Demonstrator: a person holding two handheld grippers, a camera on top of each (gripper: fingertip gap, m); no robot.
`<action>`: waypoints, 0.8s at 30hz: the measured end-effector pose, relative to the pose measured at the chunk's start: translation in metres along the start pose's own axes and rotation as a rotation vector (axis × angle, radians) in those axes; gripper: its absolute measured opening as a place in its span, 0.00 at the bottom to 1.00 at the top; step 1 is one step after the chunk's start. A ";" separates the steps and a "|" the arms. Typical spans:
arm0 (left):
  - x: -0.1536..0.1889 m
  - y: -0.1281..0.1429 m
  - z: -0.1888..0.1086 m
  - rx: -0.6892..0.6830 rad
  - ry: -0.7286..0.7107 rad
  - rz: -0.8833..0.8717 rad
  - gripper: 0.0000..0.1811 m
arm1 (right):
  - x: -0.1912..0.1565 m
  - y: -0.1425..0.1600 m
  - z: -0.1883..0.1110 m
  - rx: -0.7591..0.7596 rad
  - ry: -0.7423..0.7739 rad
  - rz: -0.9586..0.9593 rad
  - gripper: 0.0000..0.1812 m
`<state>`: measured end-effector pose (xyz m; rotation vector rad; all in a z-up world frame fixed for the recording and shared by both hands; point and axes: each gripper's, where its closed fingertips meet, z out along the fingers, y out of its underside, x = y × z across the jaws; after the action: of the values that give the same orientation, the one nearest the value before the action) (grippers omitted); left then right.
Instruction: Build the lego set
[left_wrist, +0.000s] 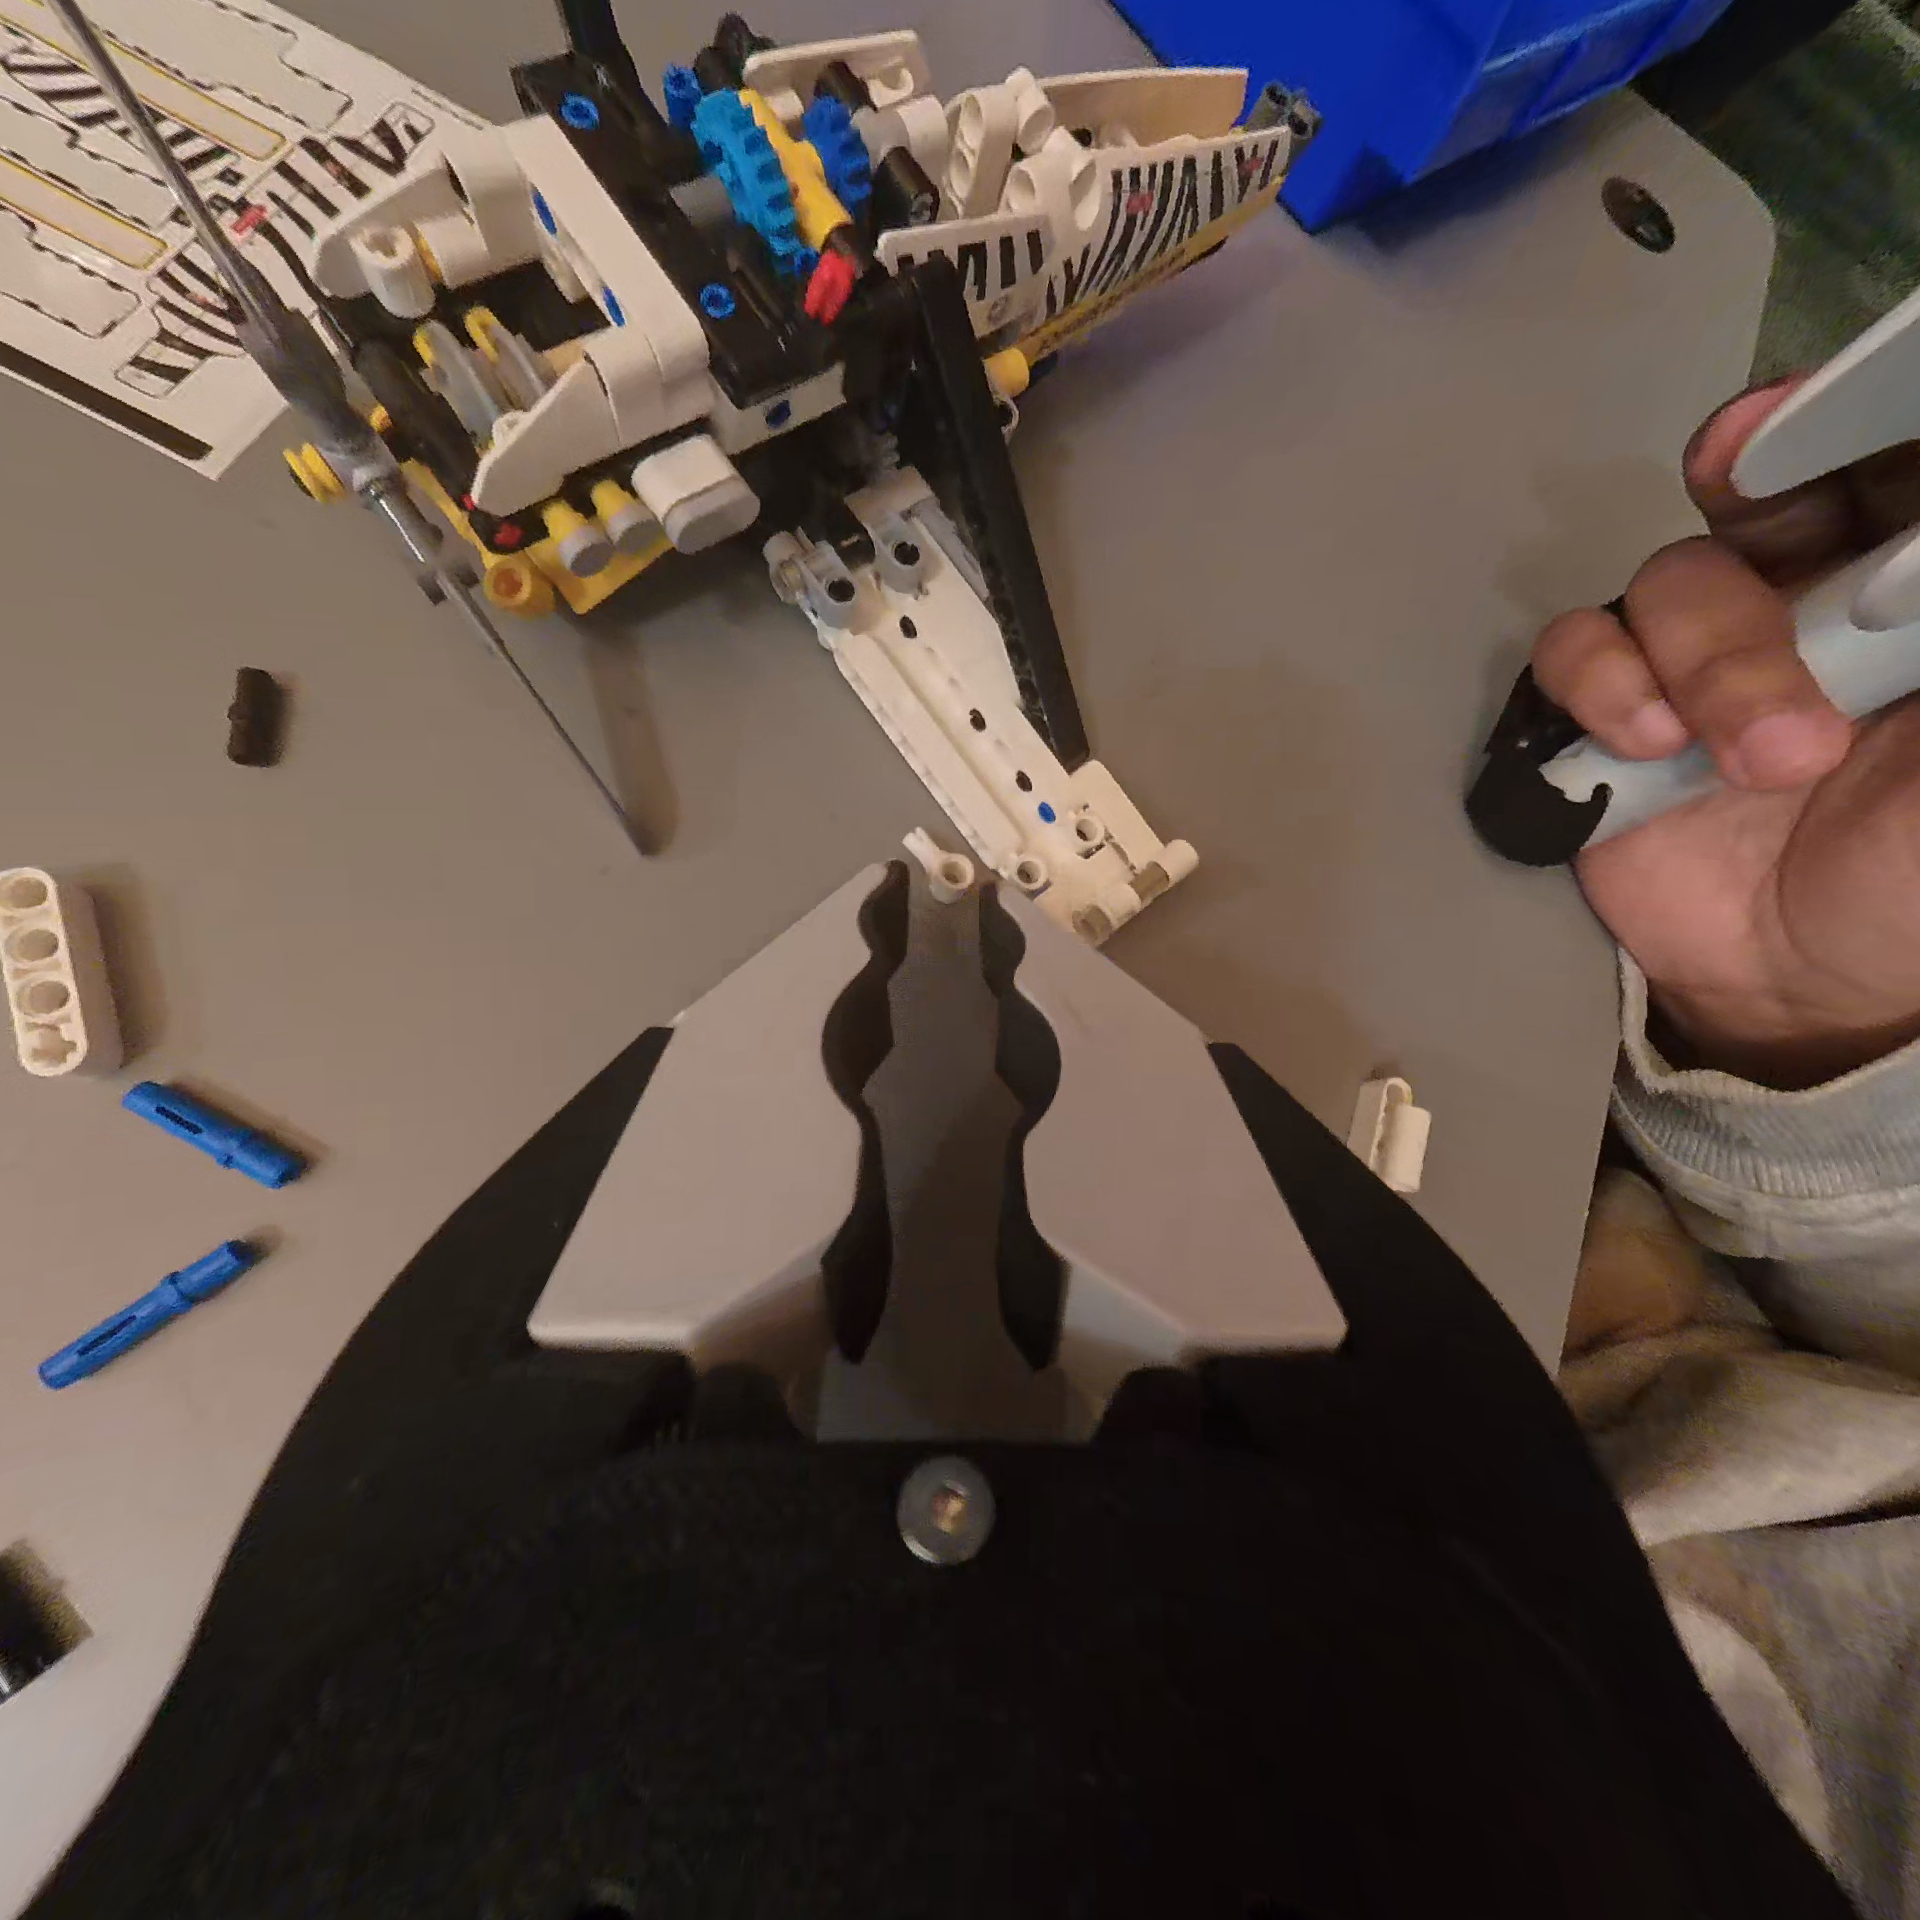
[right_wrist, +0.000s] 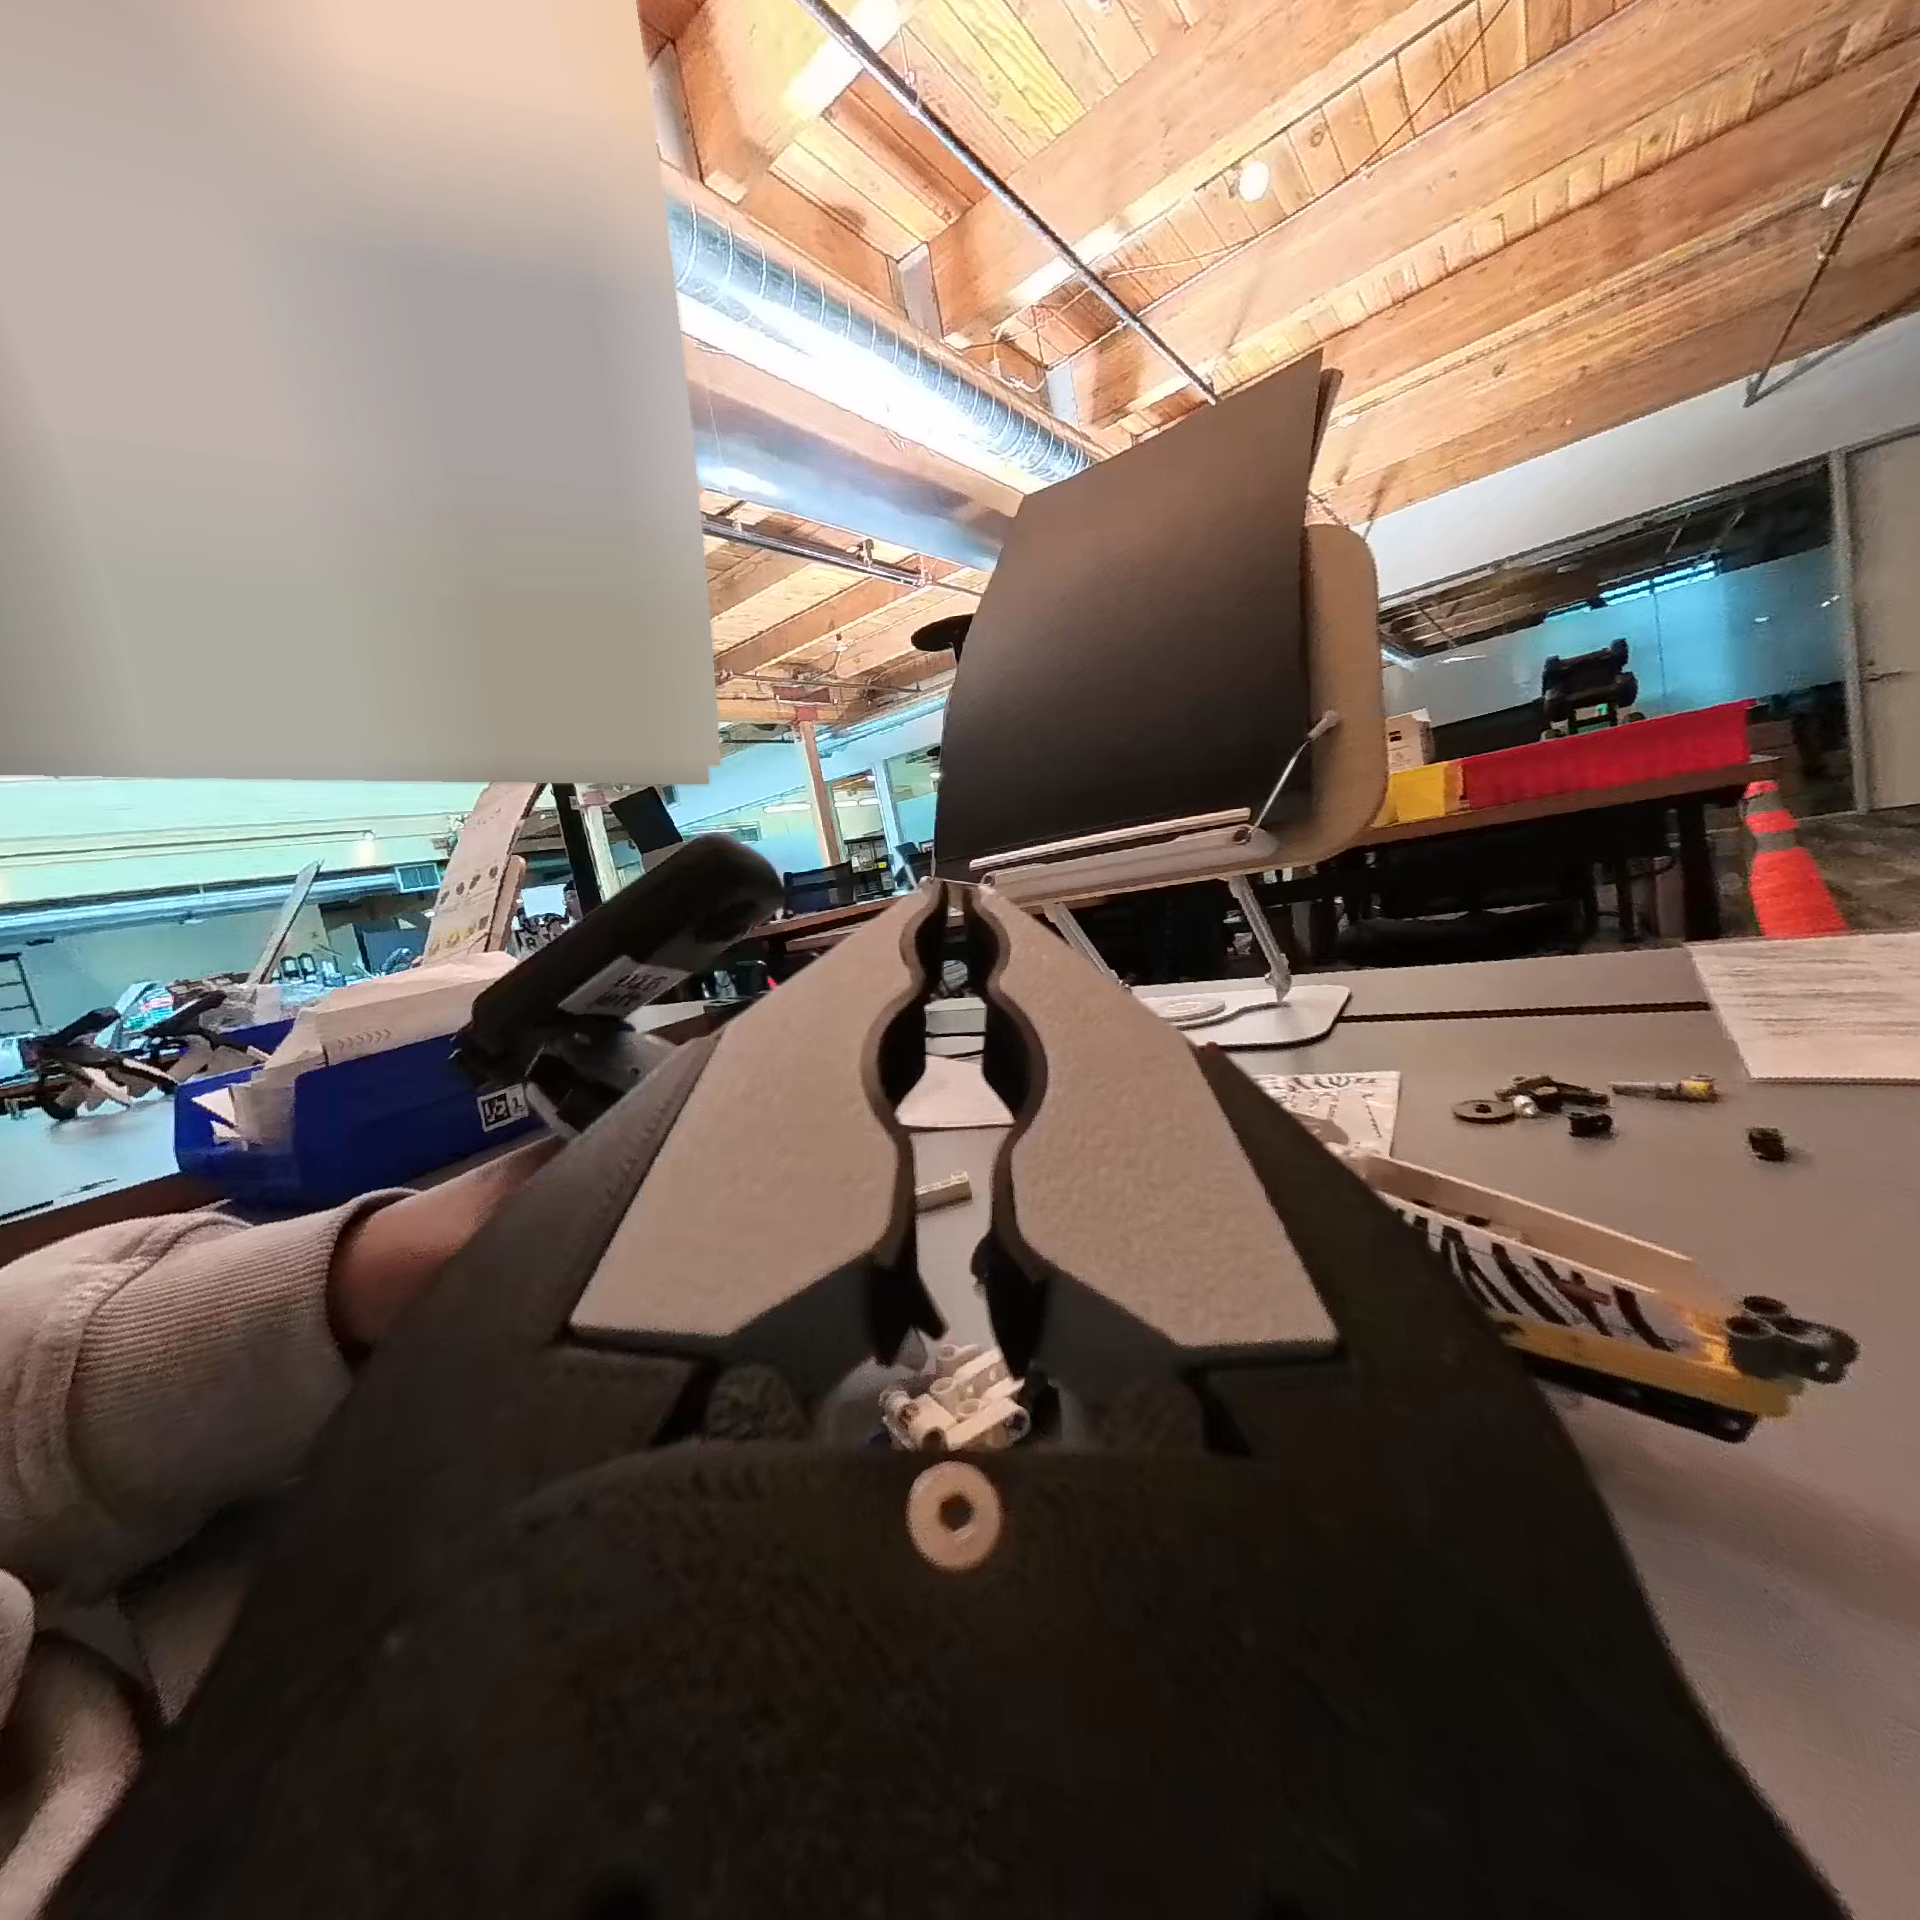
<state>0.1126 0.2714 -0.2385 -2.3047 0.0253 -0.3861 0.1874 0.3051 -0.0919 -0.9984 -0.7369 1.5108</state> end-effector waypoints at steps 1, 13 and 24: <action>0.000 -0.001 0.001 0.000 -0.002 0.000 0.08 | 0.000 0.000 0.000 0.002 -0.002 0.003 0.00; 0.021 -0.029 -0.032 0.267 0.217 -0.096 0.02 | -0.017 0.010 0.006 -0.072 -0.100 0.046 0.02; 0.064 -0.042 -0.098 0.460 0.727 -0.504 0.02 | -0.066 0.071 0.024 -0.322 -0.065 -0.835 0.10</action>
<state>0.1413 0.2229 -0.1280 -1.5936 -0.2599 -1.3206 0.1354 0.2291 -0.1301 -0.7220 -1.2761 0.7082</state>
